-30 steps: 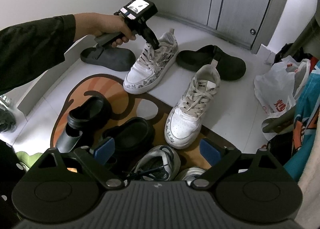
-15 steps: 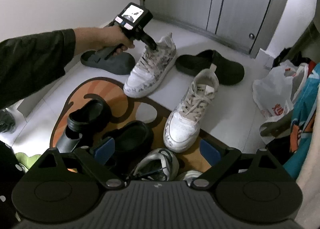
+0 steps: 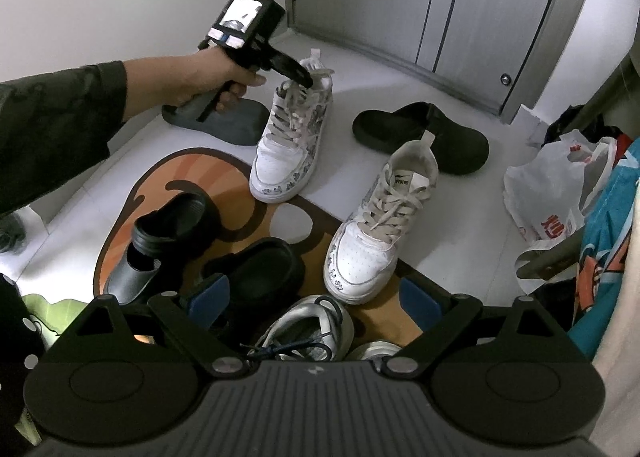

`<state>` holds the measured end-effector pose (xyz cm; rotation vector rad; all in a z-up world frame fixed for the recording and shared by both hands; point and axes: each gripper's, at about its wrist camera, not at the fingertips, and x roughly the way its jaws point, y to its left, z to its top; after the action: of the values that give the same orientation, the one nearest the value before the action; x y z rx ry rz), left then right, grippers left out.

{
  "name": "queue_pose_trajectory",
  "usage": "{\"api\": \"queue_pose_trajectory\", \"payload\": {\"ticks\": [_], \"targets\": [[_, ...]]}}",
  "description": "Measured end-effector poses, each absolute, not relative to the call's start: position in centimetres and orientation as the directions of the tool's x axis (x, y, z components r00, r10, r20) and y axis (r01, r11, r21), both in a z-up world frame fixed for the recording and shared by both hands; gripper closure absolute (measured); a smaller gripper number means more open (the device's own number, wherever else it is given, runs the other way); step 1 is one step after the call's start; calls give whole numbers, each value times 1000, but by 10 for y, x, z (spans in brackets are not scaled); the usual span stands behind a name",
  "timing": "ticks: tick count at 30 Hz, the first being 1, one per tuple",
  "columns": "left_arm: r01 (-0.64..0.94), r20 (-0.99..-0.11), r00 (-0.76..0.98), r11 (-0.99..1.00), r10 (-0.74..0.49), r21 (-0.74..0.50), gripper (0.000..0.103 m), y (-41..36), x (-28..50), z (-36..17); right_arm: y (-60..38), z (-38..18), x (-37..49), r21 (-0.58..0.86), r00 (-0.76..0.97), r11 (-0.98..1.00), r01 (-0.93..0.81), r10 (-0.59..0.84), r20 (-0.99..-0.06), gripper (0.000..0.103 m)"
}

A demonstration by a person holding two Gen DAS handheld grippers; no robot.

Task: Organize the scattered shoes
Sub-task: 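Lift the plain white sneaker off the floor with the left tool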

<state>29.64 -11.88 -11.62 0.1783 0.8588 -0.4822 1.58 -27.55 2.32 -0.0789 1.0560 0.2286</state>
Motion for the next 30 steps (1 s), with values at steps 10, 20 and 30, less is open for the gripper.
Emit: {"api": "queue_pose_trajectory", "payload": {"ticks": [10,20,30], "targets": [[521,-707,560,847,-431,-105,93,-115,268,-70,-269,22,12,7,487,972,-237,125,-865,8],[615,-657,514,771,-551,-165,93,-134,225,-28,-268,21,12,-43,510,970,-238,88,-856,8],[644,-630,513,747,-584,-168,93,-119,182,4,-262,20,13,-65,514,962,-264,84,-854,8]]}}
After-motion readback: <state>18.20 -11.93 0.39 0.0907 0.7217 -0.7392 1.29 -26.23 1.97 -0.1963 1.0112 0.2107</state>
